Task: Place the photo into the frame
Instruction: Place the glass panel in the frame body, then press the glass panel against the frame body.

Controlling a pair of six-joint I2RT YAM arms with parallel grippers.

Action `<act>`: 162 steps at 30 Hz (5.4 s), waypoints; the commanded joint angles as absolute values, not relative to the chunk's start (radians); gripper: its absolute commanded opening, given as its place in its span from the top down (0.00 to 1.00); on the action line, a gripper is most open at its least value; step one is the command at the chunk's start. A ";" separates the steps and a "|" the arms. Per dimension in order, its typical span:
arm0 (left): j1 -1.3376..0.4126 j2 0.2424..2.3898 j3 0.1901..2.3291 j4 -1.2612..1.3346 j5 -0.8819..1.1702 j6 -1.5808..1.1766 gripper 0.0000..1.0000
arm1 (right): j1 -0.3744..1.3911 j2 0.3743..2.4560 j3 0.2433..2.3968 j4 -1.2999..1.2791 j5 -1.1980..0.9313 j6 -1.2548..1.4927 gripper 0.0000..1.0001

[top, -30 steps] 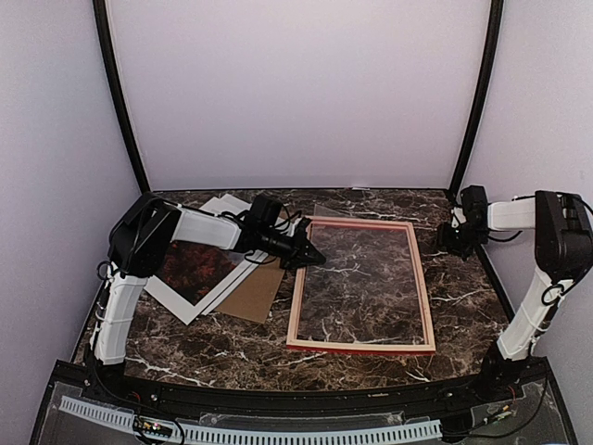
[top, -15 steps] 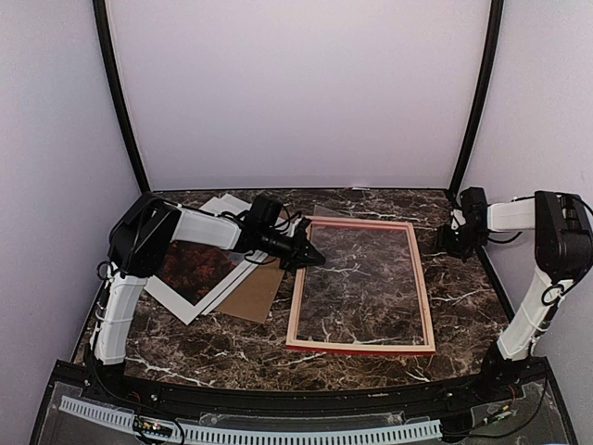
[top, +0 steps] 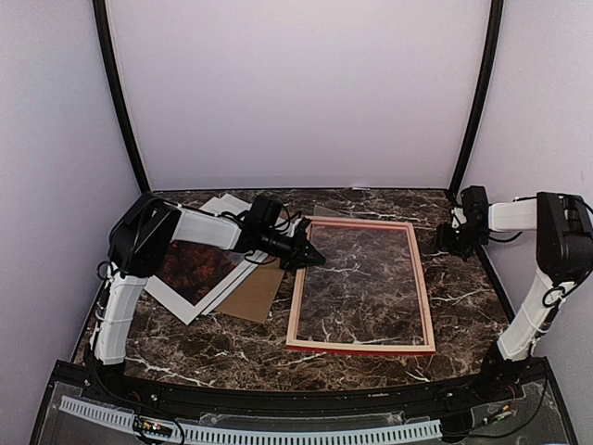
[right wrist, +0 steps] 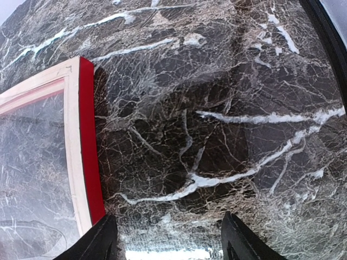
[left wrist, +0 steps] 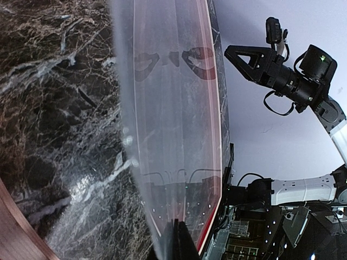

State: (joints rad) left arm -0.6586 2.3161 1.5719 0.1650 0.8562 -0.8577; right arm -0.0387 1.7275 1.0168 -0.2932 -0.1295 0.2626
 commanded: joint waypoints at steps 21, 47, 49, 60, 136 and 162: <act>-0.663 2.268 1.556 0.141 0.875 -0.835 1.00 | -0.031 1.699 1.001 -0.281 -0.104 0.259 0.11; -0.656 2.271 1.562 0.120 0.862 -0.806 1.00 | -0.028 1.699 0.988 -0.281 -0.108 0.259 0.06; -0.656 2.271 1.562 0.117 0.860 -0.804 1.00 | -0.028 1.699 0.991 -0.281 -0.108 0.259 0.05; -0.652 2.271 1.565 0.107 0.856 -0.795 1.00 | -0.025 1.705 0.990 -0.282 -0.106 0.260 0.04; -0.692 2.309 1.596 0.089 0.806 -0.776 0.61 | 0.341 1.730 1.072 -0.186 -0.412 0.320 0.09; -0.692 2.283 1.580 0.058 0.786 -0.749 0.56 | 0.388 1.846 1.024 -0.128 -0.452 0.343 0.11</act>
State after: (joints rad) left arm -0.6842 2.3207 1.5703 0.0940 0.7994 -0.7818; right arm 0.3843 1.8332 1.0447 -0.1570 -0.4526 0.3351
